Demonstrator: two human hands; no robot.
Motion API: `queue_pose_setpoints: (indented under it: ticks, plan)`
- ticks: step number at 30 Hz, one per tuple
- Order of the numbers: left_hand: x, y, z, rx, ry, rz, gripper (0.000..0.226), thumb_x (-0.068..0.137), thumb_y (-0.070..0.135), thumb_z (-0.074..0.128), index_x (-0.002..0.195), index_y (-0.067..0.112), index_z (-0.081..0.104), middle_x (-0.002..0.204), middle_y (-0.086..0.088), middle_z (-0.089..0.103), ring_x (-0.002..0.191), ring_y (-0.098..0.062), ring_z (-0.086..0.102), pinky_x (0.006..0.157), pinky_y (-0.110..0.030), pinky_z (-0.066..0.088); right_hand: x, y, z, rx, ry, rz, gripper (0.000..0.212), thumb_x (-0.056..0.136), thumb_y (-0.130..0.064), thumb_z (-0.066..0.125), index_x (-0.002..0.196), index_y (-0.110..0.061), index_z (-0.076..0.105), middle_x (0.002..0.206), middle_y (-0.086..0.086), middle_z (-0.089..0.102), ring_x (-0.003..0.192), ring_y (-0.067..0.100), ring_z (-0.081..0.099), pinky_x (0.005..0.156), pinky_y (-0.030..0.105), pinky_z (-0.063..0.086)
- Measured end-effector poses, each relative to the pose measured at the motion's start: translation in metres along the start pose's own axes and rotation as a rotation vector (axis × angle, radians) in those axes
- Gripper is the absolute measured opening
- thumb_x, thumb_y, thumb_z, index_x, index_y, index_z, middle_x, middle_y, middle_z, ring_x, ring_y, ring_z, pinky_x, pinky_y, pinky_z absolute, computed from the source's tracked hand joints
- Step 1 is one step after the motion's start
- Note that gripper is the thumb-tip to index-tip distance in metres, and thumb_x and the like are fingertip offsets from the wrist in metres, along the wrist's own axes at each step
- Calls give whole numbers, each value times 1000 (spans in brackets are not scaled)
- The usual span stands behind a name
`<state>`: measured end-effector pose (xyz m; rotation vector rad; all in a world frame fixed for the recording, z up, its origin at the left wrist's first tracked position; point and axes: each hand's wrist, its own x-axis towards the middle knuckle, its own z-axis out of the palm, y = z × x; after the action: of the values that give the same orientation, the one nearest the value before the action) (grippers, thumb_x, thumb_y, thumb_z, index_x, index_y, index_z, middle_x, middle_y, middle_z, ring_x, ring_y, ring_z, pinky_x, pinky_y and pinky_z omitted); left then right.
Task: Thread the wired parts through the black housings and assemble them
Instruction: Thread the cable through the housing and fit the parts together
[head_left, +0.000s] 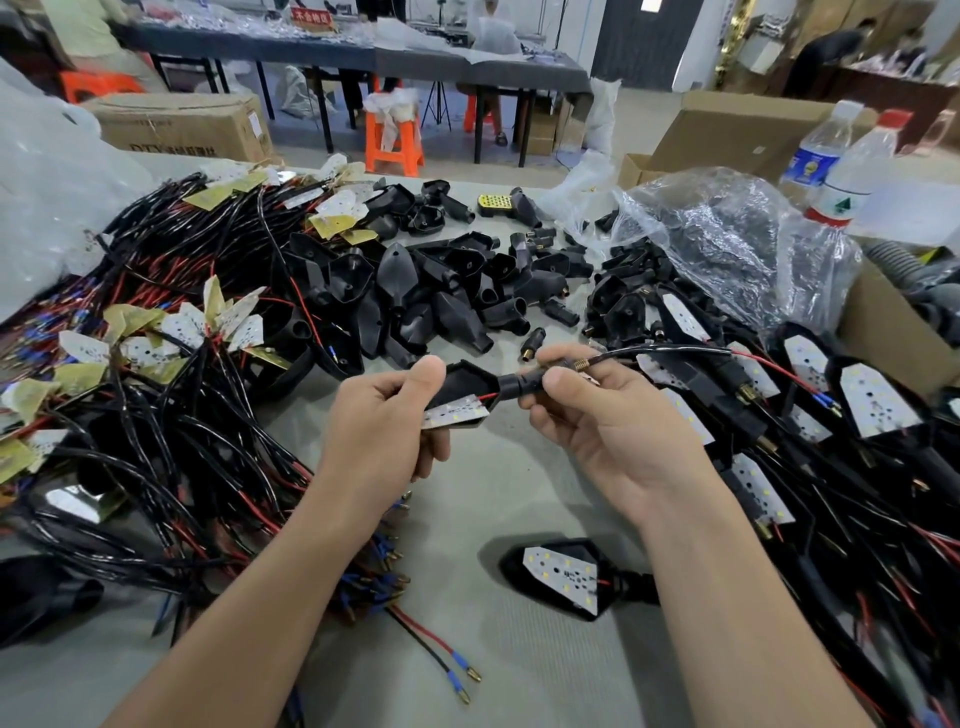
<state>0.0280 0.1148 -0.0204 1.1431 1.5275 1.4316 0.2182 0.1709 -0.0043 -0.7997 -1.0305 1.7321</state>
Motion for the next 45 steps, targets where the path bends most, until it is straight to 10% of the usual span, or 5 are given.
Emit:
queue_pose_setpoints:
  ticks: [17, 23, 32, 41, 45]
  plan:
    - [-6, -3, 2, 140, -42, 155, 63, 101, 52, 40, 60, 9, 61, 53, -16, 60, 44, -15, 45, 44, -25, 35, -5, 10, 18, -128, 47, -6, 5, 91, -5, 70, 86, -5, 72, 77, 15, 73, 63, 18, 70, 59, 23, 57]
    - [3, 1, 5, -161, -103, -47, 21, 95, 26, 68, 116, 25, 72, 58, -8, 61, 41, -17, 47, 41, -24, 38, -2, 7, 16, -178, 158, -215, 13, 88, 4, 72, 85, -8, 76, 76, 13, 71, 70, 21, 67, 64, 25, 54]
    - [-3, 0, 11, -141, 133, 26, 67, 88, 9, 79, 146, 24, 49, 68, -8, 75, 53, -19, 70, 50, -23, 53, 2, 14, 20, -80, 297, -123, 5, 89, 1, 71, 91, -2, 74, 79, 15, 70, 67, 24, 66, 64, 28, 57]
    - [-20, 11, 14, 284, 285, 271, 30, 84, 29, 81, 108, 43, 70, 68, 21, 72, 63, 0, 67, 72, -35, 57, 3, 15, 24, -58, 336, -140, 9, 86, 6, 72, 90, -3, 71, 73, 14, 67, 60, 21, 64, 60, 27, 56]
    - [-17, 8, 9, 501, 469, 366, 17, 76, 46, 82, 91, 49, 74, 83, 27, 65, 84, 1, 54, 80, -8, 36, 1, 11, 21, -63, 259, -83, 9, 88, 3, 71, 87, -6, 70, 75, 13, 68, 61, 23, 64, 59, 28, 54]
